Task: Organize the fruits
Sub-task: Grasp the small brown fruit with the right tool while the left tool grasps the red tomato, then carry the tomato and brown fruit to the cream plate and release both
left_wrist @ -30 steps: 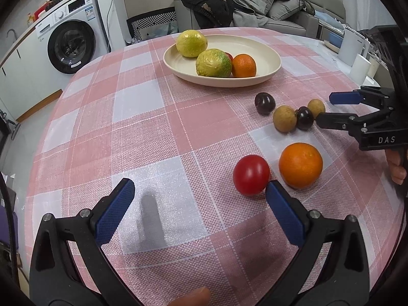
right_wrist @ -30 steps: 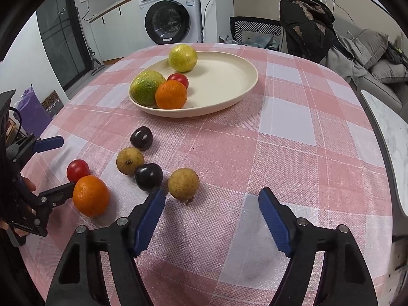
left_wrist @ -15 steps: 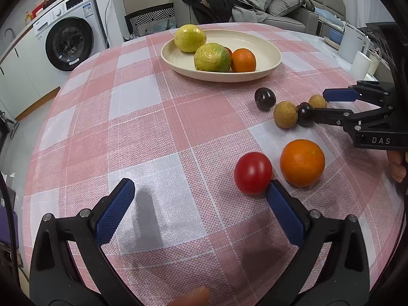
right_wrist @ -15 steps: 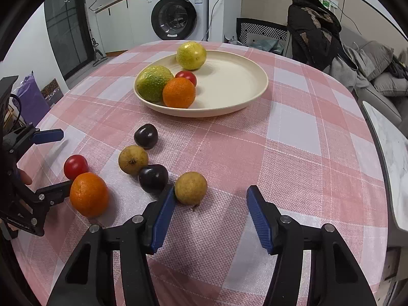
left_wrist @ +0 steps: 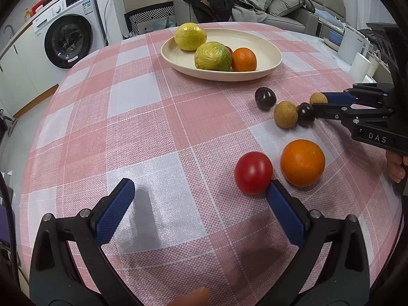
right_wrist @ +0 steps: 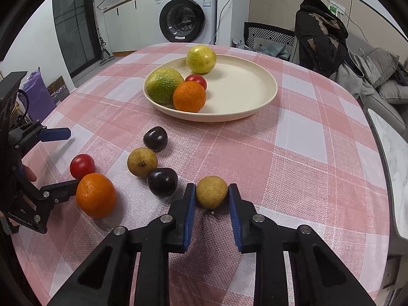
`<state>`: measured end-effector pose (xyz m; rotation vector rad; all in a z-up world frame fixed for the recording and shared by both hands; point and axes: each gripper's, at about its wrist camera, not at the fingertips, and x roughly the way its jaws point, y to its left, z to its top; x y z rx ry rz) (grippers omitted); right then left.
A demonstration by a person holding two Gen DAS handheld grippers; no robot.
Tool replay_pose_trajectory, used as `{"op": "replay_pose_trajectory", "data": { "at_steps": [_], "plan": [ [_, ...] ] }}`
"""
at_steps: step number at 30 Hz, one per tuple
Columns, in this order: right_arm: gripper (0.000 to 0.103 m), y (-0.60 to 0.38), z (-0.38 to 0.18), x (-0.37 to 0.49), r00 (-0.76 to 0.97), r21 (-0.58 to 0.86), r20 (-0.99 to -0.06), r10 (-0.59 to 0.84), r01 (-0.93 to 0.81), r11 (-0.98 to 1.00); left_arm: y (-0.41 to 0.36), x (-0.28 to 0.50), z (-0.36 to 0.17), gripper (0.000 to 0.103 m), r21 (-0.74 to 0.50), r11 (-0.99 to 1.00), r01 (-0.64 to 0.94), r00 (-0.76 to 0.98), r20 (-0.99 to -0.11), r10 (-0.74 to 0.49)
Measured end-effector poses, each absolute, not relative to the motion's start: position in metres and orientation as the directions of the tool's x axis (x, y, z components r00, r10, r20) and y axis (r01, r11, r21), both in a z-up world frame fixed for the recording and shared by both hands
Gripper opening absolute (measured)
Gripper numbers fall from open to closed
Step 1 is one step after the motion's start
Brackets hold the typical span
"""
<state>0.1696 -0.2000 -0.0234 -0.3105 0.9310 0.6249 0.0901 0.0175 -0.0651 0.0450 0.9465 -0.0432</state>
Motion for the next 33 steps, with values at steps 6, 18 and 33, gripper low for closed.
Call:
{"op": "replay_pose_trajectory", "data": {
  "at_steps": [6, 18, 33],
  "plan": [
    [0.026, -0.204, -0.017, 0.167, 0.455, 0.03, -0.799, 0.392, -0.622, 0.782, 0.017, 0.09, -0.065, 0.102, 0.032, 0.998, 0.056, 0.588, -0.809, -0.007],
    [0.026, -0.203, -0.017, 0.166, 0.451, 0.045, -0.793, 0.408, -0.625, 0.779, 0.008, 0.085, -0.061, 0.078, 0.016, 0.991, 0.131, 0.602, -0.796, -0.067],
    [0.026, -0.205, -0.016, 0.165, 0.453, 0.05, -0.79, 0.413, -0.624, 0.78, -0.002, 0.082, -0.056, 0.024, -0.018, 0.977, 0.211, 0.616, -0.774, -0.147]
  ]
}}
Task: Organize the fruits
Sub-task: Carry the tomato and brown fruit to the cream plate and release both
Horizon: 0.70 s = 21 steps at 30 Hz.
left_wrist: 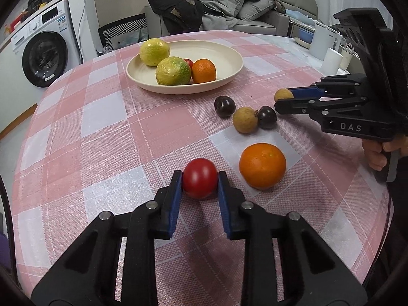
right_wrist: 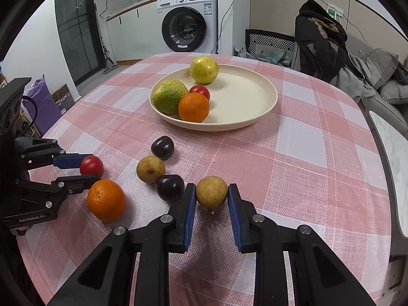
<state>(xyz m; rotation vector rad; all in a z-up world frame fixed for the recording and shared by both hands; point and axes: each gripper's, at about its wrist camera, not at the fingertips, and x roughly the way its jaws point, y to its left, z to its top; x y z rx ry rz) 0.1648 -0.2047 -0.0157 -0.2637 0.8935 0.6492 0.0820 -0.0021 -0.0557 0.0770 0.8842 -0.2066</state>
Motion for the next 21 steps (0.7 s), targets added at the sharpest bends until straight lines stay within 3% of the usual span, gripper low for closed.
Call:
{"op": "replay_pose_trajectory", "data": {
  "at_steps": [7, 21],
  "plan": [
    [0.026, -0.207, -0.013, 0.165, 0.458, 0.061, -0.781, 0.425, -0.622, 0.781, -0.001, 0.079, -0.049, 0.024, -0.022, 0.979, 0.205, 0.647, -0.748, -0.152],
    [0.026, -0.221, 0.024, 0.168, 0.554, 0.116, -0.666, 0.5, -0.585, 0.803, 0.016, 0.093, -0.018, 0.024, -0.035, 0.993, 0.117, 0.726, -0.679, -0.109]
  ]
}}
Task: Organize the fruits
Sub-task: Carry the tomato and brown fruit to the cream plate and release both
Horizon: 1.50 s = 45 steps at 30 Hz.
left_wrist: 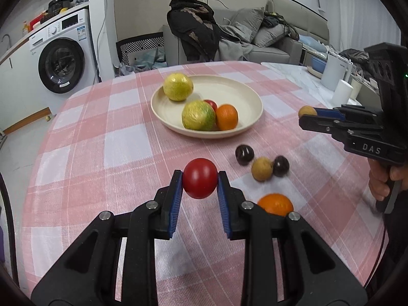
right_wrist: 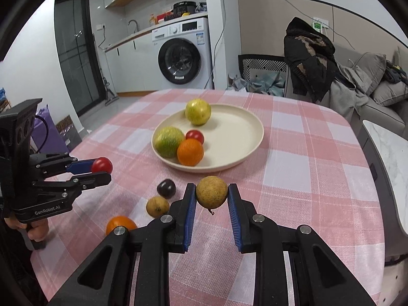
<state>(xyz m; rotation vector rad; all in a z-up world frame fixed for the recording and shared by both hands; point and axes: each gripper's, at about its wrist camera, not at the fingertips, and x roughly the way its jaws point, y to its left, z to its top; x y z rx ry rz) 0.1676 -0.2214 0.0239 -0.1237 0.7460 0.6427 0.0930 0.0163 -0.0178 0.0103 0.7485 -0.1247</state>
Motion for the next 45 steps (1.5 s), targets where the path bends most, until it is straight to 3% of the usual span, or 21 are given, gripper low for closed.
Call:
{"op": "replay_pose_trajectory", "data": {
  "at_steps": [15, 26, 45],
  "plan": [
    [0.026, -0.215, 0.061, 0.18, 0.593, 0.15, -0.599, 0.538, -0.577, 0.803, 0.018, 0.118, 0.029, 0.024, -0.005, 0.997, 0.071, 0.811, -0.581, -0.061],
    [0.026, -0.204, 0.074, 0.199, 0.609, 0.162, -0.574, 0.548, -0.571, 0.805, 0.023, 0.138, 0.037, 0.024, -0.015, 0.999, 0.041, 0.825, -0.563, -0.042],
    [0.026, -0.196, 0.032, 0.246, 0.564, 0.227, -0.65, 0.51, -0.496, 0.838, 0.03, 0.209, 0.008, 0.024, 0.023, 1.0, -0.02, 0.802, -0.597, 0.03]
  ]
}}
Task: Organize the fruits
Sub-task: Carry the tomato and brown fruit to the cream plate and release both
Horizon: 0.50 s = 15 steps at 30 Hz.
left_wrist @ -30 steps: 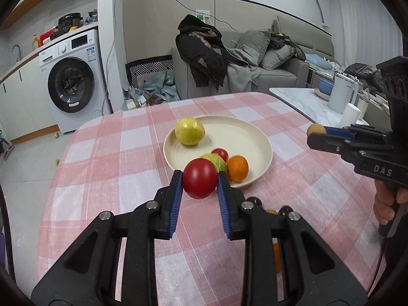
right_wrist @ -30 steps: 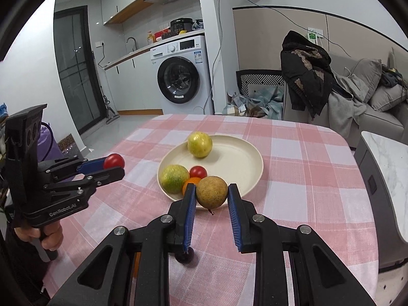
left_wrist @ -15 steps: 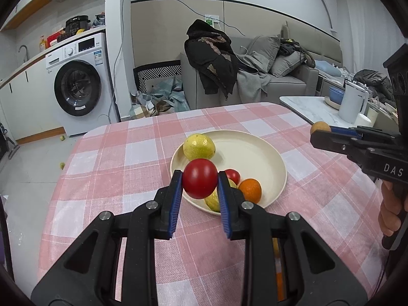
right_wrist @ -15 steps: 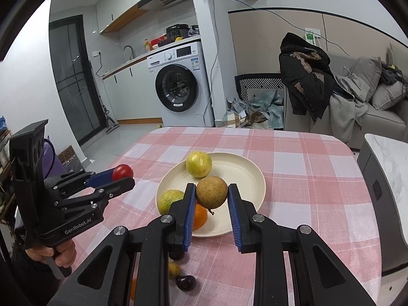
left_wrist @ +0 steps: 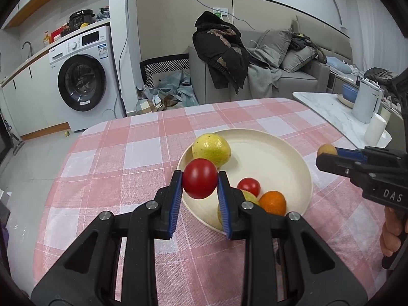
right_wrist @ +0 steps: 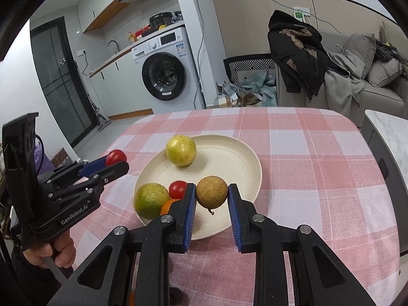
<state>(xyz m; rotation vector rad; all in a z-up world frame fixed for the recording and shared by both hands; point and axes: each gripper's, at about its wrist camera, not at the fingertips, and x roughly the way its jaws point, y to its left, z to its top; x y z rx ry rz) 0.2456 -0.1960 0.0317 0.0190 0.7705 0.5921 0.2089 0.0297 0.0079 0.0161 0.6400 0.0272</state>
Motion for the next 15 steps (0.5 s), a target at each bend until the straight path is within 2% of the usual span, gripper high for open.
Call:
{"op": "replay_pose_trajectory", "data": {
  "at_steps": [15],
  "plan": [
    [0.026, -0.182, 0.005, 0.25, 0.519, 0.199, -0.701, 0.489, -0.516, 0.833, 0.031, 0.229, -0.022, 0.024, 0.025, 1.0, -0.001, 0.771, -0.637, 0.016]
  ]
}}
